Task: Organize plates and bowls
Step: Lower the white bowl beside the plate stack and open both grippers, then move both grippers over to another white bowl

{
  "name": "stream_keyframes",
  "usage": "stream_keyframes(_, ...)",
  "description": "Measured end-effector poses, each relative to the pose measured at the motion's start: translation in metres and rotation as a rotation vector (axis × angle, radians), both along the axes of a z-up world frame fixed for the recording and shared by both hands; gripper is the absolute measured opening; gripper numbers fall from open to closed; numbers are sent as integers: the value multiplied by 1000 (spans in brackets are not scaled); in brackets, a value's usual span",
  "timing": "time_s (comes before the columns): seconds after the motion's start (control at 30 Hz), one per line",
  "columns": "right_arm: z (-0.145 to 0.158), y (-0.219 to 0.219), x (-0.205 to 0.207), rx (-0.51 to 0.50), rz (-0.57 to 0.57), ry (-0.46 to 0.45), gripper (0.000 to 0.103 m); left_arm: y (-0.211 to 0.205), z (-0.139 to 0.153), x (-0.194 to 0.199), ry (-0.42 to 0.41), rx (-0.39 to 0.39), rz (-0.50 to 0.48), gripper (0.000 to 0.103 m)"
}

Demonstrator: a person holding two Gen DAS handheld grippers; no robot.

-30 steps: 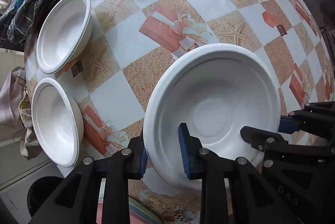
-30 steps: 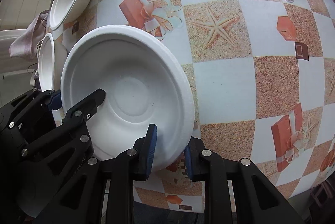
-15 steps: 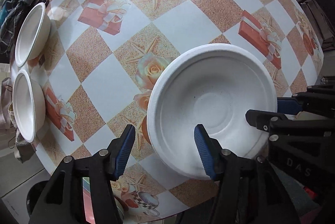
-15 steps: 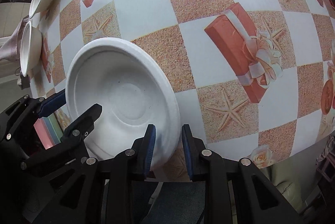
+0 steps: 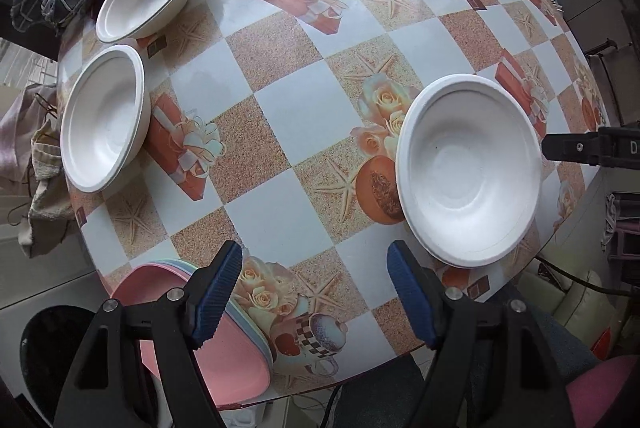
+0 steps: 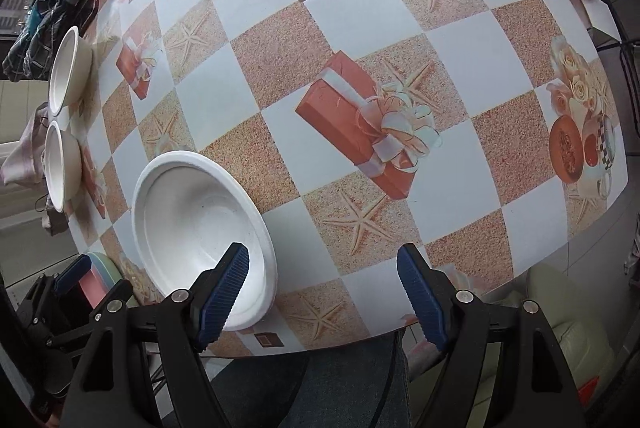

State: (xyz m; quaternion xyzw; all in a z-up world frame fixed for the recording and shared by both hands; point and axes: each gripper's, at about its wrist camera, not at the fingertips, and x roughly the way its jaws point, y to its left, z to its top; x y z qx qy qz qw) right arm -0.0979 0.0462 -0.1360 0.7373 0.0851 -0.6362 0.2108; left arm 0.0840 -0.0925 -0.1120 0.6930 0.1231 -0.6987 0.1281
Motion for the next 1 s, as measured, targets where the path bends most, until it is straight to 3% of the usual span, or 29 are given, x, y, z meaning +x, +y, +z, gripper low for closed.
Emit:
stream_keyframes(0.17, 33, 27, -21, 8, 26, 22, 78, -12, 14, 5, 41, 13, 19, 78)
stream_keyframes(0.33, 44, 4, -13, 3, 73, 52, 78, -26, 35, 4, 82, 23, 41, 79)
stream_keyframes(0.37, 47, 0, -12, 2, 83, 57, 78, -31, 39, -19, 84, 26, 49, 79)
stream_keyframes(0.57, 60, -21, -7, -8, 149, 68, 78, -55, 40, -28, 99, 39, 111, 79)
stream_keyframes(1.0, 62, -87, 23, -26, 294, 60, 78, -97, 50, -9, 137, -6, 255, 79)
